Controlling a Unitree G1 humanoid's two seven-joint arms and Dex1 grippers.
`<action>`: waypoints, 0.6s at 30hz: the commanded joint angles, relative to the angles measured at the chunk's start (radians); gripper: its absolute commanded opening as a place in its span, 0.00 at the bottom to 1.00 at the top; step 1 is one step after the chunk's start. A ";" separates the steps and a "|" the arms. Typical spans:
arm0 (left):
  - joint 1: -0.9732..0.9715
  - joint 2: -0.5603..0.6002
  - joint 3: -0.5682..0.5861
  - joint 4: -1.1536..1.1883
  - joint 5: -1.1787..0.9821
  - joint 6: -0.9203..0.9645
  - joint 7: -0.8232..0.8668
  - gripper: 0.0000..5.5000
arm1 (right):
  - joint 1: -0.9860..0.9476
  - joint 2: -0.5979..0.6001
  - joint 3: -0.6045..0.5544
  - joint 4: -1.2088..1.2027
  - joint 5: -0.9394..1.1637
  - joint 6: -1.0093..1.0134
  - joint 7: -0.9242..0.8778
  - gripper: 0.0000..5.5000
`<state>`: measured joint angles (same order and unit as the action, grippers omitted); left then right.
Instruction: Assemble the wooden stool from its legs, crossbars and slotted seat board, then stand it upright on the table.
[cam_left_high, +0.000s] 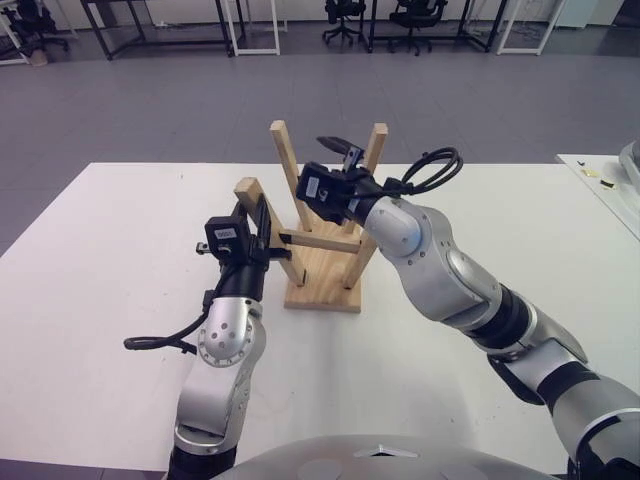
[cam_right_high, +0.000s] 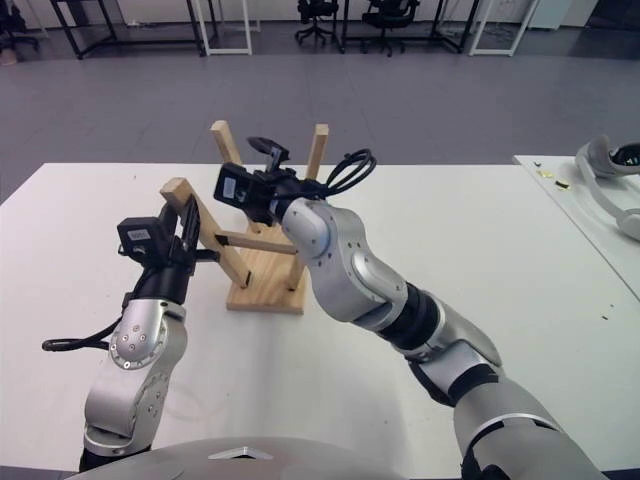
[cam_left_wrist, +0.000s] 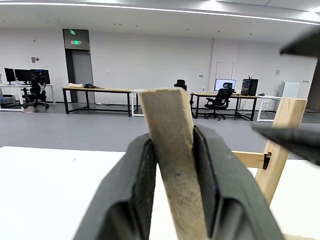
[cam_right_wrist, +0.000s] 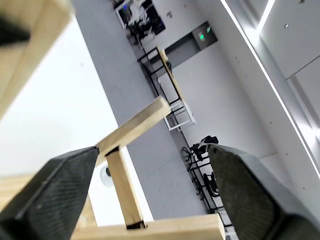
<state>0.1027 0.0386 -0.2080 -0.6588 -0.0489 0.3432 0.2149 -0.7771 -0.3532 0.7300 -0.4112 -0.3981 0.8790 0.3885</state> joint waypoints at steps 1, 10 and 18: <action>0.028 -0.010 -0.045 0.083 0.053 0.097 -0.005 0.19 | 0.017 0.001 0.064 0.021 -0.057 -0.001 0.036 0.73; -0.002 0.031 -0.163 0.101 0.173 0.104 -0.069 0.19 | 0.214 0.063 0.138 0.212 -0.068 -0.023 0.063 0.73; -0.025 0.011 -0.167 0.146 0.179 0.116 -0.074 0.19 | 0.283 0.132 0.086 0.269 -0.091 -0.153 0.012 0.73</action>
<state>0.0594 0.0148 -0.3063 -0.6095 0.0914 0.3633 0.2143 -0.6093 -0.2456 0.7622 -0.2592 -0.5477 0.7215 0.3567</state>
